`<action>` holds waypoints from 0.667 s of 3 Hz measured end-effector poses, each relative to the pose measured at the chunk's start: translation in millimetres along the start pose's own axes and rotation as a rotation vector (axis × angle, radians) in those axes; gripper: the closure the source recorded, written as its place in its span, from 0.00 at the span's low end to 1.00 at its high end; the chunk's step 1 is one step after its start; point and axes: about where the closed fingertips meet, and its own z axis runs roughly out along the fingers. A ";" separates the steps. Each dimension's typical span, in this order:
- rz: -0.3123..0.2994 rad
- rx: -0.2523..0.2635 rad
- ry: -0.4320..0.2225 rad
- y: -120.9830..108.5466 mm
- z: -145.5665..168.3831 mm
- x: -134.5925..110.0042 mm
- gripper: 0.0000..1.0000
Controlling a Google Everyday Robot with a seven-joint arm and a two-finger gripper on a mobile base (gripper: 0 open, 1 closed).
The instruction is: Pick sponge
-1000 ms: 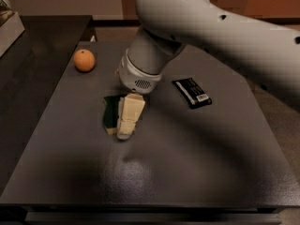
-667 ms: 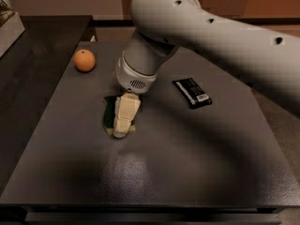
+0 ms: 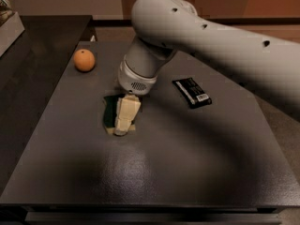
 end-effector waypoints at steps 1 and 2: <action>0.010 -0.004 0.003 -1.5 1.8 5.1 0.38; 0.017 -0.006 -0.006 -3.1 -1.6 6.1 0.62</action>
Offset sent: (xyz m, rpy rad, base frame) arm 0.0078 -0.0104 0.0023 0.0190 0.0206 -0.0231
